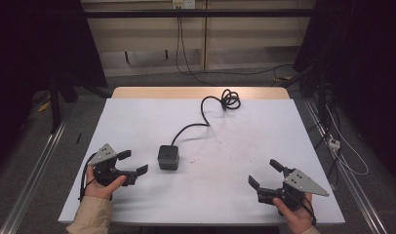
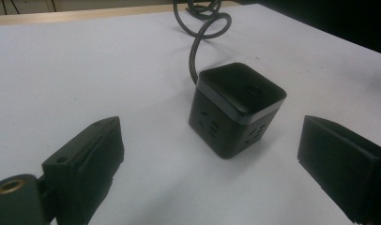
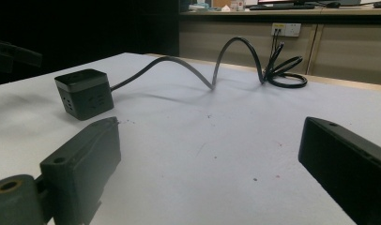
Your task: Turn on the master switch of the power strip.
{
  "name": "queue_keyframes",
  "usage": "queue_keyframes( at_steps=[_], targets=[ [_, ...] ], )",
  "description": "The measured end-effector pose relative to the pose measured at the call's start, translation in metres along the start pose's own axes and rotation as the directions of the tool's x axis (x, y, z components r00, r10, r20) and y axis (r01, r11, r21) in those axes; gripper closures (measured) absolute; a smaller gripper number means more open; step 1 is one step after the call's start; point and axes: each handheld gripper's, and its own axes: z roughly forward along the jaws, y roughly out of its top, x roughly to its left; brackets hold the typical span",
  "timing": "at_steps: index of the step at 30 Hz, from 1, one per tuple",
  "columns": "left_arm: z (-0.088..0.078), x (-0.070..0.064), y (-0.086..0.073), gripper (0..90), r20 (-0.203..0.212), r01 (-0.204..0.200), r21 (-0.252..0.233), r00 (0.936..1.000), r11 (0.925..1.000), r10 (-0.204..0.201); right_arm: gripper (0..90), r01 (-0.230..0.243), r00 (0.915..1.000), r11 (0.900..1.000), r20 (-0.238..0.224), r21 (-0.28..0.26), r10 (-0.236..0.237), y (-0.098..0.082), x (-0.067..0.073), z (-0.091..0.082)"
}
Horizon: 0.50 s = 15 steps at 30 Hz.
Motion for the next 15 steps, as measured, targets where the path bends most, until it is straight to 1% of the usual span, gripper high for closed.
queue_keyframes(
  at_steps=[1,5,9,15],
  targets=[
    [-0.001,0.0,-0.001,6.9,-0.005,0.005,0.0,1.0,1.0,-0.005,5.6,0.0,1.0,1.0,-0.001,-0.001,0.0,0.0,0.0,0.0],
    [-0.003,0.001,-0.003,6.9,-0.004,0.0,0.005,1.0,1.0,0.0,5.6,-0.002,1.0,1.0,-0.002,-0.002,0.002,0.0,0.0,0.0],
    [-0.006,0.004,-0.007,6.9,-0.007,0.003,0.014,1.0,0.9999,-0.003,5.6,-0.005,1.0,1.0,-0.001,-0.001,0.005,-0.001,-0.001,0.0],
    [-0.011,0.007,-0.012,6.8,-0.011,0.012,0.007,0.9999,0.9999,-0.012,5.6,-0.003,1.0,1.0,-0.001,0.001,0.003,-0.001,0.0,0.001]
  ],
)
